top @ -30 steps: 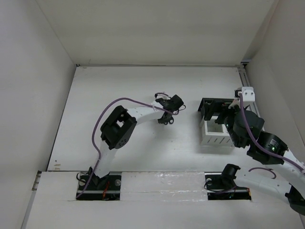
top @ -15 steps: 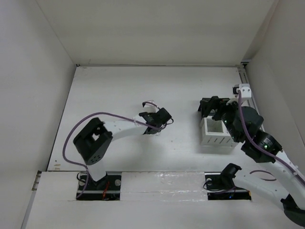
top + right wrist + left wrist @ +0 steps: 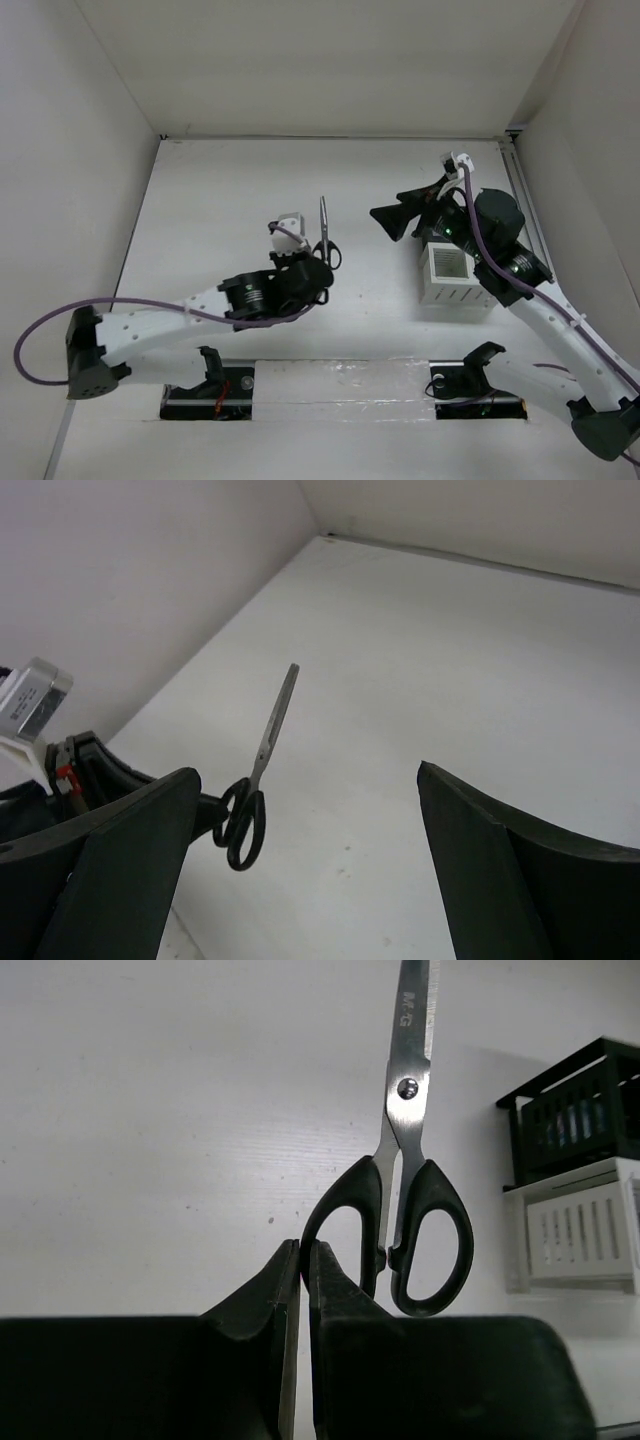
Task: Sort the stationery into containers
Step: Pick up the scissors from the center of the board, then place the scissors in the storage box.
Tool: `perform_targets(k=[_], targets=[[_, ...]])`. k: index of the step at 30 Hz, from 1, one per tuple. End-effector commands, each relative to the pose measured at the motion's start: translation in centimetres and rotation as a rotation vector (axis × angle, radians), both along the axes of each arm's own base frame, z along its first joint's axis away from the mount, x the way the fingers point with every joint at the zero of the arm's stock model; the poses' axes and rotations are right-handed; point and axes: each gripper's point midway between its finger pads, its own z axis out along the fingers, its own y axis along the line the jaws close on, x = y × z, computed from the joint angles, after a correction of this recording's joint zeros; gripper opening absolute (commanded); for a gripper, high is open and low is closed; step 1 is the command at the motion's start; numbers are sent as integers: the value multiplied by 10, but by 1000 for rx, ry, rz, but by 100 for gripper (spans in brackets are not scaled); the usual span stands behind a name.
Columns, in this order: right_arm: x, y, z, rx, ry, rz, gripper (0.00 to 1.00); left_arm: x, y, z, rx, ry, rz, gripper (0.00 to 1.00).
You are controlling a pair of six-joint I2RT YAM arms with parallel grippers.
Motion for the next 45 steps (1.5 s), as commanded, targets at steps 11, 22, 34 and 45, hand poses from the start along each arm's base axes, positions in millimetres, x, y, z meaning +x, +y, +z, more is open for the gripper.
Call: perform_targets(k=[11,22,34,45], targets=[[-20,83,11,113,-20,312,94,-2,32,72,-186,-217,-41,0],[7,127,3,130,31,376,89,-4,24,76,-199,-221,-88,0],[13,144,14,184,9,434,51,-5,17,75,-200,-222,-114,0],[15,160,10,220,34,508,0,-5,22,71,-185,-220,-103,0]])
